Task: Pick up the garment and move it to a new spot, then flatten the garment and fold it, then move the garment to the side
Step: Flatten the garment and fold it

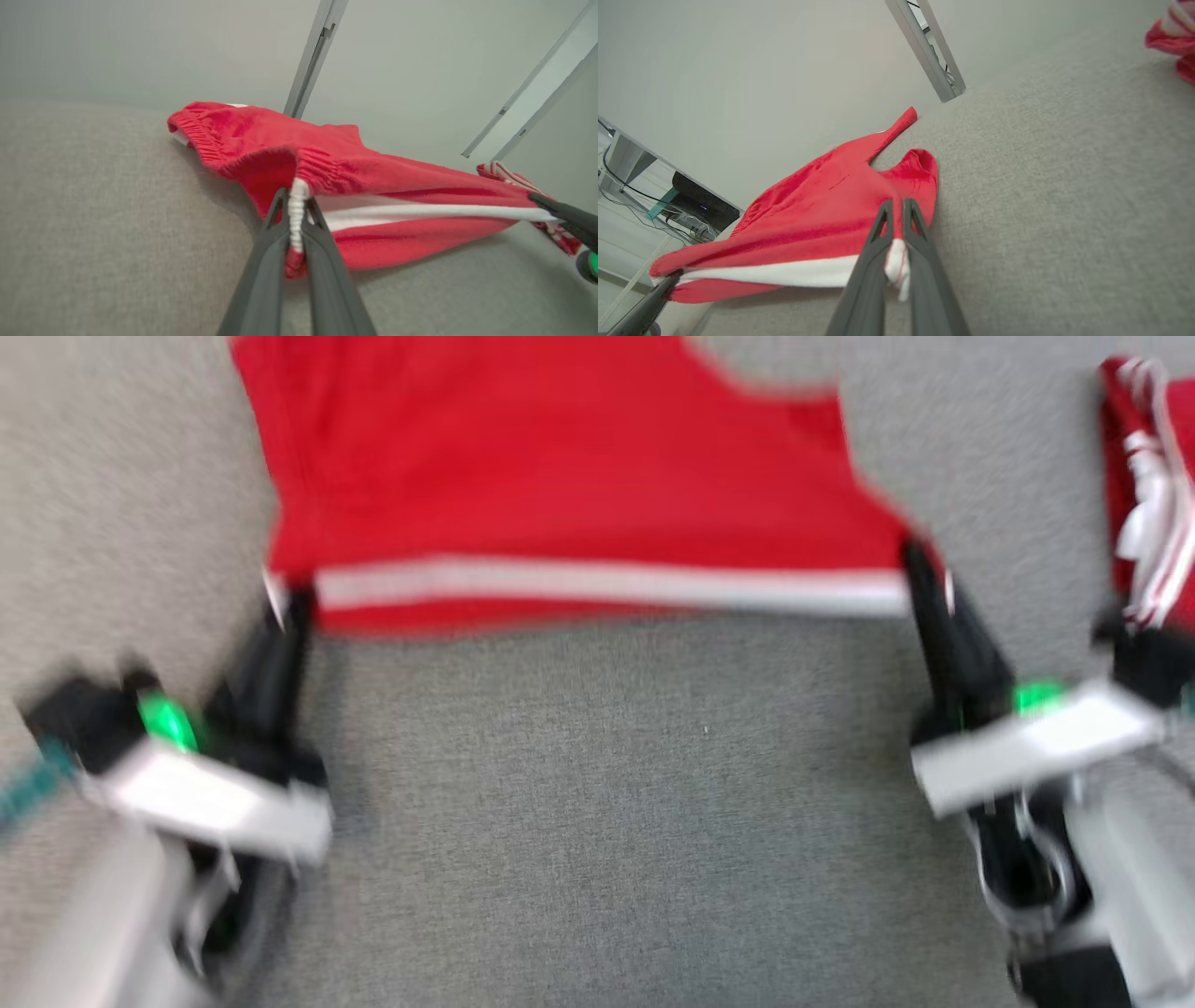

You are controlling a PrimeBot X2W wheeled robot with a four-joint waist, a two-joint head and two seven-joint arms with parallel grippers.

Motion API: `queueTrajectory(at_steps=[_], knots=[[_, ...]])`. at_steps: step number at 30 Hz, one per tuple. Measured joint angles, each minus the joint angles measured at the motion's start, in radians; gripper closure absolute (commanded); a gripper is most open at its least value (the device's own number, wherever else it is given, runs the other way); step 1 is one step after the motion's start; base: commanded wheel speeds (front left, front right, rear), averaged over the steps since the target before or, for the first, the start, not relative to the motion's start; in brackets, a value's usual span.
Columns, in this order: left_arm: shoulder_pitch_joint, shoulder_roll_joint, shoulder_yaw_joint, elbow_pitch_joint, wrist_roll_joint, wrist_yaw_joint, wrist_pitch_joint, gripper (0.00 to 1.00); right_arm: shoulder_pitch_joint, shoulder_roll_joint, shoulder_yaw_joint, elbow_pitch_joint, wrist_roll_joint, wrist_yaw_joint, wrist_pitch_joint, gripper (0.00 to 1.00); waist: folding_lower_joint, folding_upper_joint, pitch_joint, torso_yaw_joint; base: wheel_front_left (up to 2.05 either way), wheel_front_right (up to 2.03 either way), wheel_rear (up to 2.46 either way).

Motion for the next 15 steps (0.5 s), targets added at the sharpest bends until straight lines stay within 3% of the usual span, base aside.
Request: queueTrajectory(at_steps=[3,4,8,12,15], knots=[[0.257,-0.033,0.016,-0.111,-0.017,0.051,0.0,1.0,0.232,-0.006,-0.038,-0.128,0.024,0.0,0.035,1.0,0.0,0.0,-0.091,0.002,0.0,0.0,0.0],[0.416,-0.045,0.02,-0.188,-0.026,0.094,0.0,1.0,0.378,0.002,-0.073,-0.21,0.03,0.001,0.061,1.0,0.0,0.0,-0.151,0.002,0.0,0.0,0.0],[0.679,-0.082,0.036,-0.339,-0.06,0.179,0.0,1.0,0.627,0.047,-0.144,-0.36,0.047,0.001,0.127,1.0,0.0,0.0,-0.251,0.001,0.0,0.0,0.0],[0.781,-0.099,0.014,-0.458,-0.09,0.208,0.02,1.0,0.776,0.084,-0.211,-0.493,0.048,0.0,0.167,1.0,0.0,0.0,-0.295,0.019,0.0,0.0,0.0],[0.767,-0.101,0.007,-0.5,-0.098,0.221,0.056,1.0,0.755,0.095,-0.244,-0.52,0.015,0.0,0.212,1.0,-0.0001,0.0,-0.288,0.038,0.0,0.0,0.0]])
